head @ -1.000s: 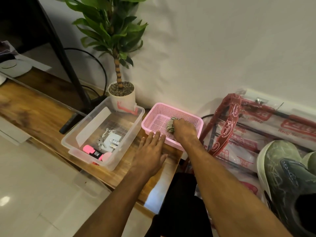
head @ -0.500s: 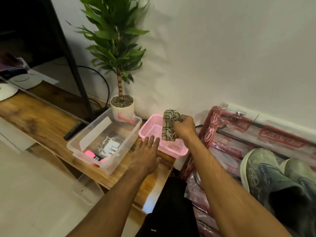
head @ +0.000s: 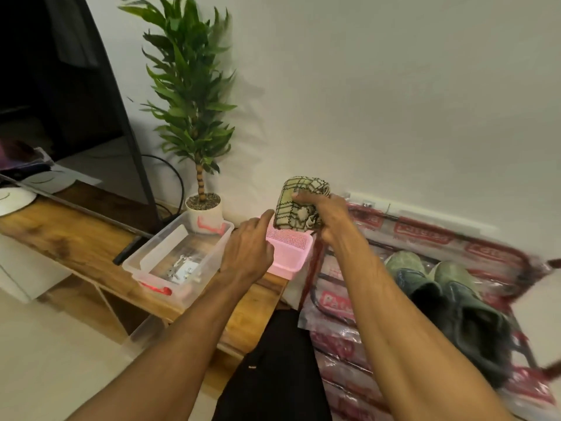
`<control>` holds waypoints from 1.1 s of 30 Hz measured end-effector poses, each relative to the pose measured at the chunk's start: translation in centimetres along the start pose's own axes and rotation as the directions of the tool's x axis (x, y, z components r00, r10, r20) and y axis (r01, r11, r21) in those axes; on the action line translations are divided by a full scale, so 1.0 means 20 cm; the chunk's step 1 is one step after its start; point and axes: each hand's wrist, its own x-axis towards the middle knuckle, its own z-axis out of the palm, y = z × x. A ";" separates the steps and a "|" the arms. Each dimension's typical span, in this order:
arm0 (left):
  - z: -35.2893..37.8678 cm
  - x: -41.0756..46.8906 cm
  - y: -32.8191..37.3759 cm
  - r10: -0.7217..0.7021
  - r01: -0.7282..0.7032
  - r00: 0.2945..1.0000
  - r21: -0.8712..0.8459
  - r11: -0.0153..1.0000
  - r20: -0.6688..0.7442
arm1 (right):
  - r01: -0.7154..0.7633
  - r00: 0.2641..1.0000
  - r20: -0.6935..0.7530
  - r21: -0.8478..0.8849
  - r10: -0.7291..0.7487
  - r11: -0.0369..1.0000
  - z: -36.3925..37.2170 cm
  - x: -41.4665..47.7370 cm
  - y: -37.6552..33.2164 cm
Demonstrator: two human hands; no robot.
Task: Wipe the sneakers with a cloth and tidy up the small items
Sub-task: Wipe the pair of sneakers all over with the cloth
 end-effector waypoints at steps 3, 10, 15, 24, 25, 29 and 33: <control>-0.02 0.00 0.05 -0.009 0.008 0.999 -0.042 0.999 -0.037 | 0.054 0.997 -0.057 -0.039 -0.056 0.998 -0.04 -0.06 -0.08; 0.05 -0.04 0.32 0.065 -0.067 0.998 -0.190 0.980 -0.019 | 0.123 0.971 -0.199 -0.063 -0.133 0.990 -0.44 -0.23 -0.25; 0.13 -0.06 0.51 0.124 -0.118 0.992 -0.230 0.966 0.010 | 0.153 0.935 -0.326 0.024 -0.137 0.988 -0.72 -0.27 -0.25; 0.29 -0.17 0.96 0.349 -0.321 0.935 -0.265 0.909 0.065 | 0.238 0.859 -0.506 0.267 -0.074 0.934 -1.24 -0.40 -0.19; 0.31 -0.19 1.00 0.370 -0.339 0.925 -0.254 0.906 0.086 | 0.245 0.849 -0.523 0.269 -0.073 0.932 -1.28 -0.42 -0.19; 0.40 -0.24 1.09 0.399 -0.363 0.898 -0.201 0.910 0.183 | 0.199 0.818 -0.575 0.251 -0.020 0.947 -1.42 -0.46 -0.14; 0.45 -0.21 1.13 0.306 -0.271 0.921 -0.168 0.948 0.241 | 0.167 0.813 -0.582 0.236 0.002 0.957 -1.49 -0.47 -0.08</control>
